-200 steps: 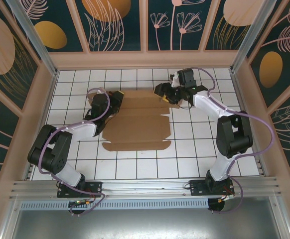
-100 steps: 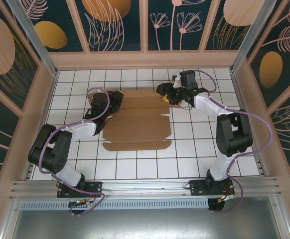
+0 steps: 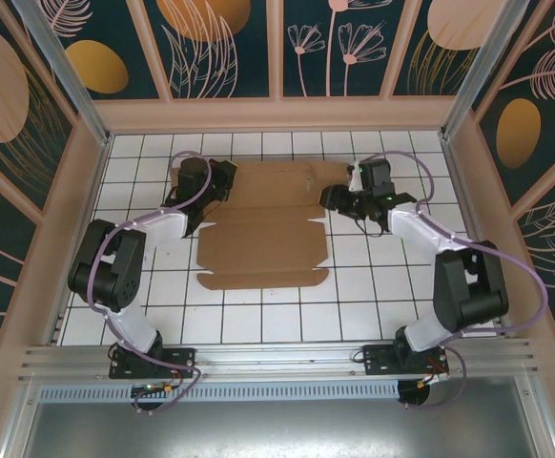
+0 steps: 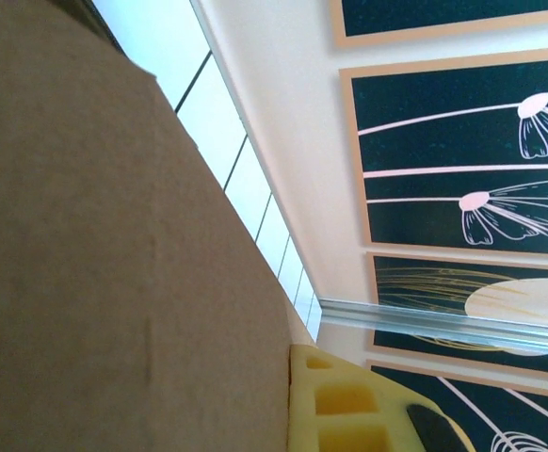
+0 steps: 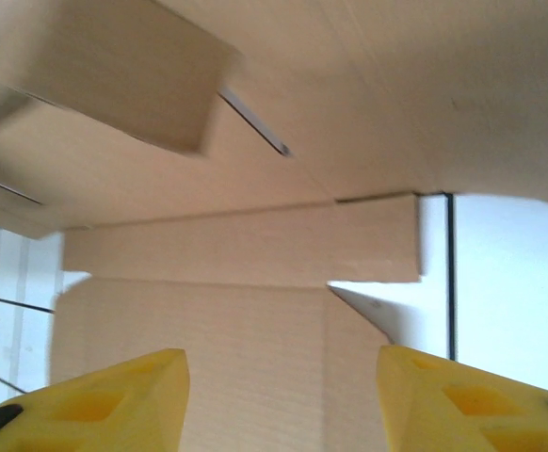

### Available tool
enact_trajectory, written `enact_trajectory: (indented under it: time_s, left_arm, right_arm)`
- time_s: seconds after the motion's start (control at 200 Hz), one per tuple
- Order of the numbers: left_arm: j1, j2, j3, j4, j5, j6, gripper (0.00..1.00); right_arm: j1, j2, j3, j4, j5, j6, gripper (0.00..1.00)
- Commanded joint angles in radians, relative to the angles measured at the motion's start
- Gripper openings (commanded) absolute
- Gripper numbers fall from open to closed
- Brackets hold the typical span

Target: Fold the paper box

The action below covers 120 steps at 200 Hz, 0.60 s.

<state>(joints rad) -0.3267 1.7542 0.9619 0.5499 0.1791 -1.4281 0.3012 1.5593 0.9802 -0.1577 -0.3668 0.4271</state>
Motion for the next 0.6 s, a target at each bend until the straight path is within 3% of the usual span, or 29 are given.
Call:
enact_trajectory:
  time_s: [0.0, 0.26, 0.596]
  left_arm:
    - [0.018, 0.065, 0.005, -0.052, 0.049, -0.029, 0.0]
    - [0.05, 0.145, 0.055, 0.017, 0.106, -0.12, 0.0]
    - [0.054, 0.165, 0.065, 0.068, 0.128, -0.171, 0.0]
  right_arm:
    - [0.008, 0.074, -0.027, 0.071, -0.003, -0.019, 0.6]
    - [0.006, 0.233, 0.027, 0.113, 0.004, 0.0, 0.65]
    - [0.006, 0.334, 0.055, 0.236, -0.15, 0.122, 0.63]
